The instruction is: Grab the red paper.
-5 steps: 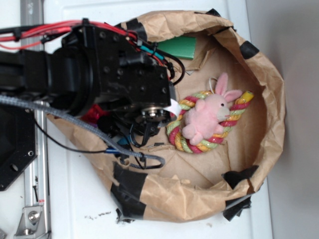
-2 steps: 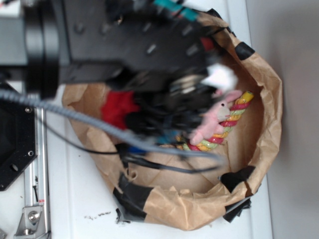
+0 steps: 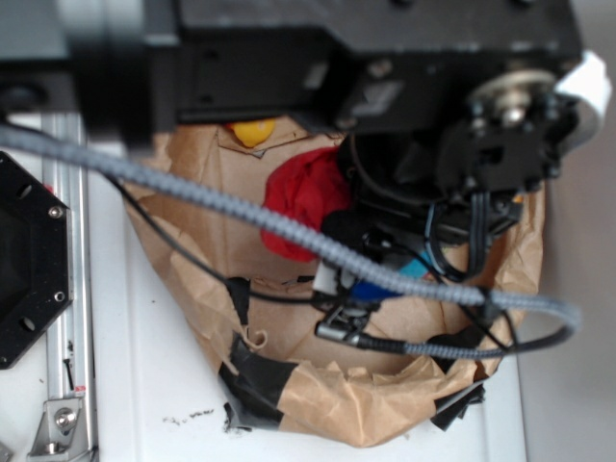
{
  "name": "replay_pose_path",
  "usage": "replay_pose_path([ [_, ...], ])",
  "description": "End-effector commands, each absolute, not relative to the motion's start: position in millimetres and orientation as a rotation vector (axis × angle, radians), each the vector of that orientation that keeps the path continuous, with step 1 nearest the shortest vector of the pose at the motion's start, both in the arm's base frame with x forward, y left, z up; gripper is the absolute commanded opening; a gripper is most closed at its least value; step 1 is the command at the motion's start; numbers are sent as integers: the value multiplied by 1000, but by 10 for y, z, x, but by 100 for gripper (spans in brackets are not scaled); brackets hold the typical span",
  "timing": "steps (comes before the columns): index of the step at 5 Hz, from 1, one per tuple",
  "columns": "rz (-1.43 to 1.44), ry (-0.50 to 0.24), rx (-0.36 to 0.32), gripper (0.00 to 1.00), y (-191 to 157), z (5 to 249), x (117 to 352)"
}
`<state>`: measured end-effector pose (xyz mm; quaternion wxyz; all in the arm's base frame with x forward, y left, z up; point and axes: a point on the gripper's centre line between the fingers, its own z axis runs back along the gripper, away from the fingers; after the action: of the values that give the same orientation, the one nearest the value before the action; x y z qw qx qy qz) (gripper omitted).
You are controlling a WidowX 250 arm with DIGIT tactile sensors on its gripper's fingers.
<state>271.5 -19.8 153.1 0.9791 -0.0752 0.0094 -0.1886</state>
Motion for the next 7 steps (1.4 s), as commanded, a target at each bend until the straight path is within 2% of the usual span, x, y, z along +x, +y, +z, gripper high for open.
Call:
replay_pose_path([
  [1, -360, 9, -115, 100, -113, 1486, 2655],
  [2, -345, 21, -114, 100, -62, 1429, 2603],
  [3, -333, 73, -110, 100, -13, 1328, 2474],
  [4, -304, 107, -71, 100, 113, 1202, 2341],
  [5, -206, 45, -41, 100, 346, 1196, 2394],
  [6, 43, -37, -33, 100, 613, 1181, 2426],
  [7, 21, 13, -110, 100, 473, 1000, 2410],
])
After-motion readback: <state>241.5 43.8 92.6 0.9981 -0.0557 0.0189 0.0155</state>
